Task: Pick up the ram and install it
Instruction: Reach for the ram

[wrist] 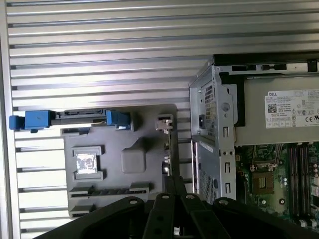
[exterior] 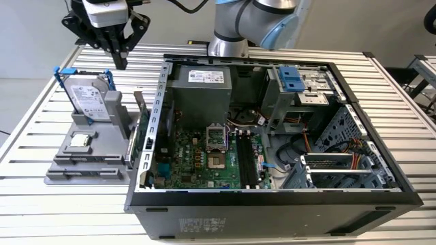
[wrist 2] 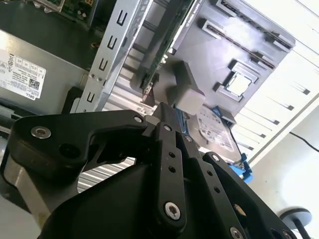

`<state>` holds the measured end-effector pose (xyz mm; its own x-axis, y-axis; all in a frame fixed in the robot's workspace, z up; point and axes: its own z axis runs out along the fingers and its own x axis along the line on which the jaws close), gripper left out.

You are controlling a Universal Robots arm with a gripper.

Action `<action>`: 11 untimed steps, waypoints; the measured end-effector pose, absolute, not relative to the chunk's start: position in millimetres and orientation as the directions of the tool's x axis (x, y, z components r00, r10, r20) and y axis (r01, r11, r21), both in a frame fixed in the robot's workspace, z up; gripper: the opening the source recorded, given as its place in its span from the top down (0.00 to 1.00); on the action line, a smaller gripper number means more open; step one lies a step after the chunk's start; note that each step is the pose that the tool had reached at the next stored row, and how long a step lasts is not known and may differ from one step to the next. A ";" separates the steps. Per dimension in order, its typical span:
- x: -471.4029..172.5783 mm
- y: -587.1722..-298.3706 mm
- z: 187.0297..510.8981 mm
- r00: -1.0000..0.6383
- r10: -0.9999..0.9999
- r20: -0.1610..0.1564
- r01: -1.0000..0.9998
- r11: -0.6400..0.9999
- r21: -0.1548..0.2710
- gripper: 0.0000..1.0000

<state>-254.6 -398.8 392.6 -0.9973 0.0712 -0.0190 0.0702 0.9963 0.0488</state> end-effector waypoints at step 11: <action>-275.9 -398.8 392.6 -0.997 0.071 -0.019 0.070 0.996 0.049 1.00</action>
<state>-275.9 -398.8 392.6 -0.9973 0.0711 -0.0190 0.0701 0.9963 0.0488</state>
